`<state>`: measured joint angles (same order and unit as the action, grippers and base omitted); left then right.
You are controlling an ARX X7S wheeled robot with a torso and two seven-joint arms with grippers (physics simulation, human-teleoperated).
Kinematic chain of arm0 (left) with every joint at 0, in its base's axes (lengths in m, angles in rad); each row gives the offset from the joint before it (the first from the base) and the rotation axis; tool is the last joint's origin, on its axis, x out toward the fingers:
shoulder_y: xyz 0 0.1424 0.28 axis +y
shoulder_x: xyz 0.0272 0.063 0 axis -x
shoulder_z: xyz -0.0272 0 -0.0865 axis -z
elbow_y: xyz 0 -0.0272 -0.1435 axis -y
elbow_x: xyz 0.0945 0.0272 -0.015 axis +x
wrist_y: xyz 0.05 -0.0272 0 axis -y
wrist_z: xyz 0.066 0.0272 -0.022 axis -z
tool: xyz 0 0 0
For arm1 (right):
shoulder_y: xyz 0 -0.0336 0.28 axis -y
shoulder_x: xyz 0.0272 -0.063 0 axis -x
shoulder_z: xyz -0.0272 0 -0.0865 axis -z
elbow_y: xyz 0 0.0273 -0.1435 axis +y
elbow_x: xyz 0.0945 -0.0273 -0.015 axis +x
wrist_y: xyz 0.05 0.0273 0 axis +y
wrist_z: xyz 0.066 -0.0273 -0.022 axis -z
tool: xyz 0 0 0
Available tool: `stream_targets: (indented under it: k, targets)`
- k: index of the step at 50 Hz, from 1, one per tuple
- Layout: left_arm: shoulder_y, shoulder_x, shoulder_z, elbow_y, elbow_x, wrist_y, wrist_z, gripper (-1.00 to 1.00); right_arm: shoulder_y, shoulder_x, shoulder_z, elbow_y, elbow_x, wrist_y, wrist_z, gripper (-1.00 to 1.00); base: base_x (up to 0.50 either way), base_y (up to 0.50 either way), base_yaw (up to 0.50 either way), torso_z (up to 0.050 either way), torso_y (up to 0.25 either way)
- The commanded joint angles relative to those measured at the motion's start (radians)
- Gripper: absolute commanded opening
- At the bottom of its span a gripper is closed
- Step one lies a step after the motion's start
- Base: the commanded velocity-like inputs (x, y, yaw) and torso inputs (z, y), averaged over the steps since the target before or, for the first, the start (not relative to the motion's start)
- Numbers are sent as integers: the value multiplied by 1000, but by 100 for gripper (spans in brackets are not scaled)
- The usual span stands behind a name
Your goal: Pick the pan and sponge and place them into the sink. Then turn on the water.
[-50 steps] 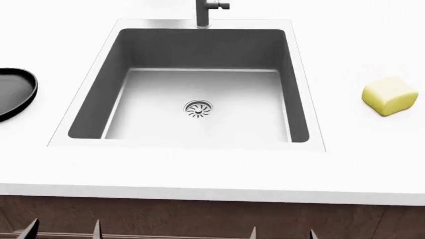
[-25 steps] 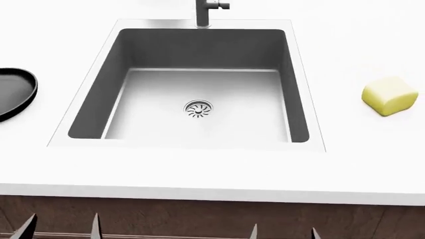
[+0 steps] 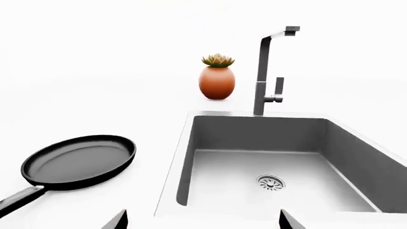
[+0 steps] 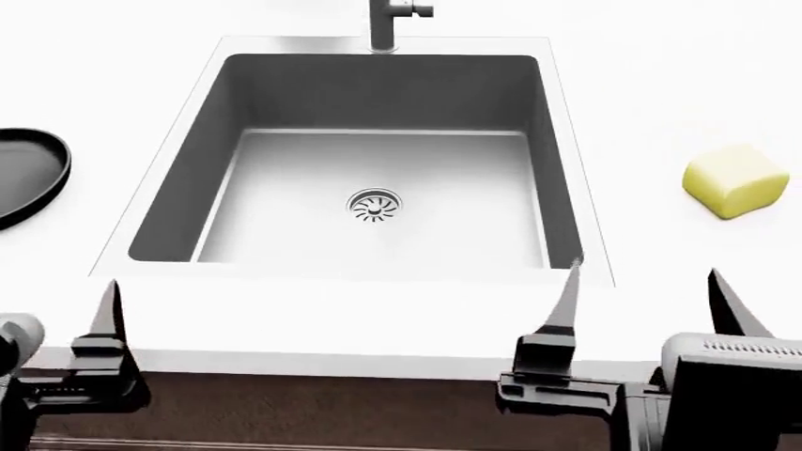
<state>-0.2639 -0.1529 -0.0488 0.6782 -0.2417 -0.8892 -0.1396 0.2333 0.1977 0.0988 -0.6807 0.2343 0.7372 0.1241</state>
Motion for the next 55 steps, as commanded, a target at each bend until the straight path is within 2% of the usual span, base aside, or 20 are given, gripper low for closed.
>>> stream_targets:
  k: [1,2,3,7,9,12,13,28,55]
  targets:
    - [-188,-99,-171,211,-111,-417,55,100,184,99,158,-171,115,366,-30,100,0,0,0,0,0]
    - [-206,-94,-215,221,-134,-463,71,100,190,107,167,-173,121,378,-34,100,0,0,0,0,0]
    - [-216,-123,-215,237,-125,-485,61,100,193,114,178,-175,125,386,-37,100,0,0,0,0,0]
    - [-260,-156,-246,250,-137,-561,65,100,167,129,228,-181,133,400,-46,100,0,0,0,0,0]
    - [-247,-168,-220,250,-131,-553,55,100,145,127,248,-191,135,394,-49,100,0,0,0,0,0]
    - [-229,-172,-262,278,-144,-565,73,100,110,121,266,-187,135,369,-57,100,76,0,0,0,0]
    - [-228,-165,-246,271,-138,-553,60,100,101,122,264,-186,132,363,-58,100,172,0,0,0,0]
    - [-223,-156,-243,260,-147,-533,52,100,79,121,261,-181,133,344,-53,100,342,14,0,0,0]
    - [-172,-165,-250,254,-155,-486,43,100,66,139,273,-192,136,360,-32,100,290,177,0,0,1]
